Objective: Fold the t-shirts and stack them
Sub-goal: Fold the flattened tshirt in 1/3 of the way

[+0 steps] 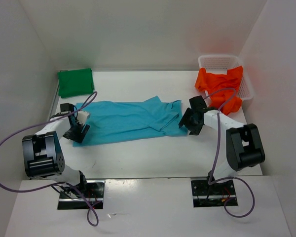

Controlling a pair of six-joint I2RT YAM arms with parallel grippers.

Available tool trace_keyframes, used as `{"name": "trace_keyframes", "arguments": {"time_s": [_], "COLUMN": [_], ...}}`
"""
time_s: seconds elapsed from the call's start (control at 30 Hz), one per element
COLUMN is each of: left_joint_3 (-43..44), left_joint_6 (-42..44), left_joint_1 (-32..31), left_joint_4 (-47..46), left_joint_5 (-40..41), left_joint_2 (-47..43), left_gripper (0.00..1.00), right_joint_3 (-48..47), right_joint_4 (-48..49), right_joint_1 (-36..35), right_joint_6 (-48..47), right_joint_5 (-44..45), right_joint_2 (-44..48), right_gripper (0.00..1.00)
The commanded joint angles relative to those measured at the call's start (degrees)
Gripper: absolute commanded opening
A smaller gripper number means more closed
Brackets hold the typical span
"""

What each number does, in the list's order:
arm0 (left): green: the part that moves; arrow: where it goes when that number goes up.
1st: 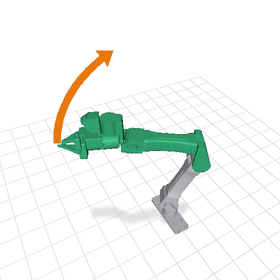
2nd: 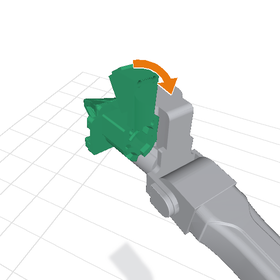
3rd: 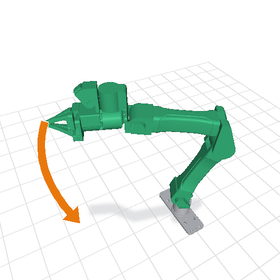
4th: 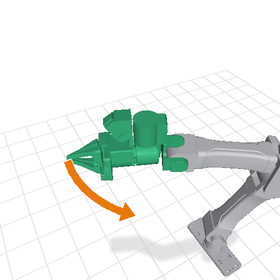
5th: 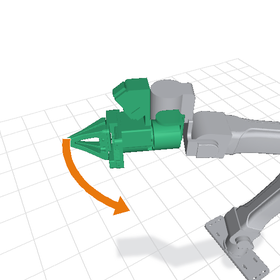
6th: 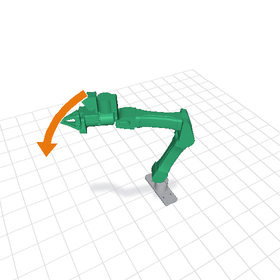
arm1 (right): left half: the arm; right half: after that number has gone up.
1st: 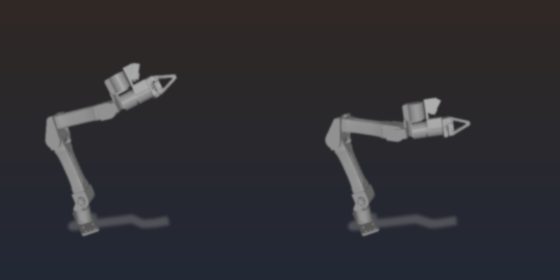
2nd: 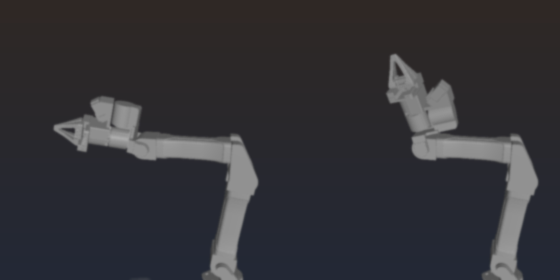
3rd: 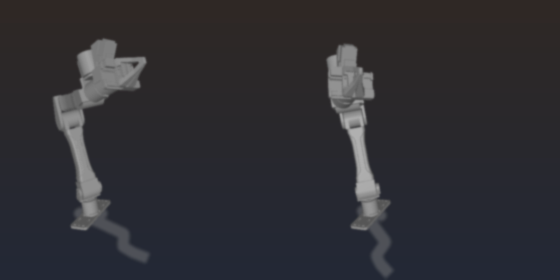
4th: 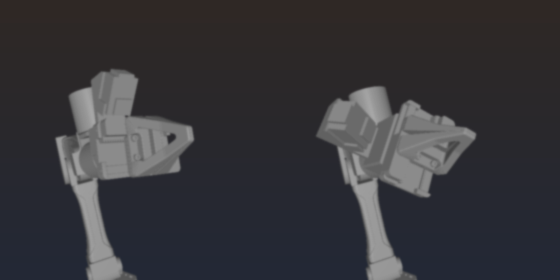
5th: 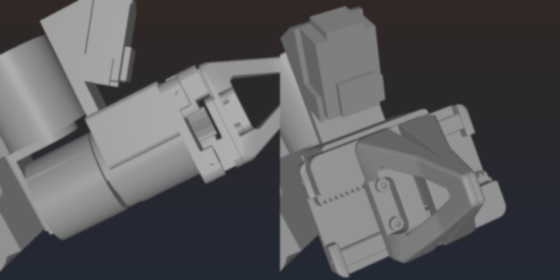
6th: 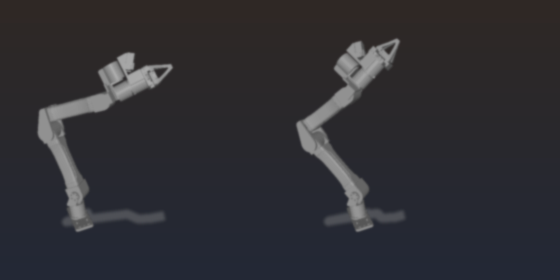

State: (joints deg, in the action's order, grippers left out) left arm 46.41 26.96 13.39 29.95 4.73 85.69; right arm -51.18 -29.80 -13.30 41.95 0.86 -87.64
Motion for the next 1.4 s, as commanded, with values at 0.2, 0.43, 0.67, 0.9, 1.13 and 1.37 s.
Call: {"name": "trace_keyframes", "arguments": {"time_s": [0.2, 0.43, 0.67, 0.9, 1.13, 1.37], "left_joint_3": [-0.89, -0.89, 3.15, 3.16, 1.4, 17.52], "left_joint_6": [1.43, 3.09, 6.88, 7.49, 8.72, 11.09], "left_joint_1": [0.06, 0.06, 0.68, 0.68, 0.68, -1.25], "left_joint_4": [-2.79, -2.09, 6.16, 11.27, 13.82, 9.16], "left_joint_5": [0.54, 0.88, 1.26, -0.43, 6.5, 6.09], "left_joint_2": [3.69, 5.2, -6.05, -6.06, -8.77, -14.23], "left_gripper": [0.44, 0.0, 0.0, 0.07, 0.75, 0.84], "right_joint_3": [2.75, 4.95, 0.2, 2.93, -3.21, -0.86], "right_joint_4": [5.19, -0.68, -15.62, -23.72, -32.15, -29.89], "right_joint_1": [1.0, 4.42, 3.73, 1.71, 1.7, 1.18], "right_joint_6": [0.32, -0.29, 0.85, 1.38, 0.67, 2.51], "right_joint_5": [-5.96, -6.49, -7.37, -7.89, -2.98, -5.51], "right_joint_2": [-3.59, 0.52, 14.32, 18.02, 21.18, 24.35], "right_gripper": [0.27, 0.0, 0.0, 0.02, 0.75, 0.76]}}
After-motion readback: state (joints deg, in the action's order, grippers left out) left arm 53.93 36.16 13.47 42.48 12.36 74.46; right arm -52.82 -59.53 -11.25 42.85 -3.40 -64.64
